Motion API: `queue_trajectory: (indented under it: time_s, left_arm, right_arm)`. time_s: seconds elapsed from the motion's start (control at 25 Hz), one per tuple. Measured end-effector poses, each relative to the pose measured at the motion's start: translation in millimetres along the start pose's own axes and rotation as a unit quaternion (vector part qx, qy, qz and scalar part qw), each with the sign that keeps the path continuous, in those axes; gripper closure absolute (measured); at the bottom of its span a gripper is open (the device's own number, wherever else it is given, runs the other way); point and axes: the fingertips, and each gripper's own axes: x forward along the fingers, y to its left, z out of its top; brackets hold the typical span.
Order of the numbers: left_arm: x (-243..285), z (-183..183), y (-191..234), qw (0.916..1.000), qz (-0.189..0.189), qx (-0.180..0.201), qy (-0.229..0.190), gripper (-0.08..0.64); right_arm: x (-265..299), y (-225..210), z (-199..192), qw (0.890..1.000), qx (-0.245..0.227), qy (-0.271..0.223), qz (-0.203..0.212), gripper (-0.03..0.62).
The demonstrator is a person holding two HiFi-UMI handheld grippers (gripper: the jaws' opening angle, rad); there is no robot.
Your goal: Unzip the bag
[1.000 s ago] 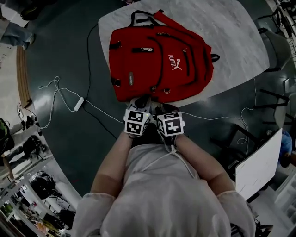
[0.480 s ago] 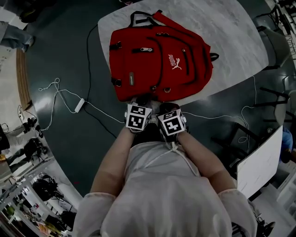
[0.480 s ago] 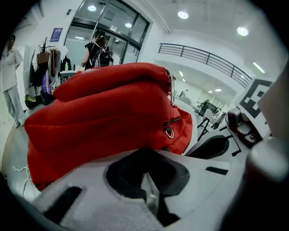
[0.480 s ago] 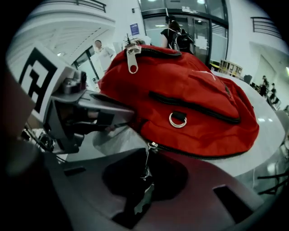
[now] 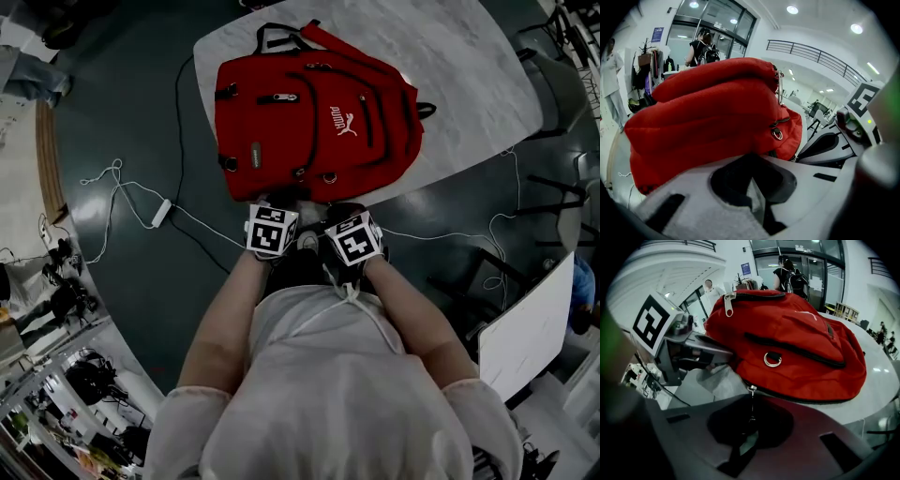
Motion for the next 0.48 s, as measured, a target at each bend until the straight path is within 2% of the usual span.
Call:
queue_trajectory:
  time_s: [0.16, 0.28, 0.48]
  left_arm:
    - [0.6, 0.2, 0.1, 0.9997, 0.024, 0.0, 0.0, 0.54]
    - [0.0, -0.8, 1.4, 0.9987, 0.049, -0.013, -0.002, 0.54]
    - [-0.2, -1.1, 4.5, 0.9962, 0.083, -0.025, -0.002, 0.54]
  right_arm:
    - [-6.9, -15.3, -6.4, 1.0, -0.022, 0.004, 0.0, 0.565]
    - [-10.5, -24.4, -8.7, 0.999, -0.043, 0.006, 0.006, 0.565]
    - [-15.4, -37.1, -15.3, 0.999, -0.034, 0.011, 0.026, 0.565]
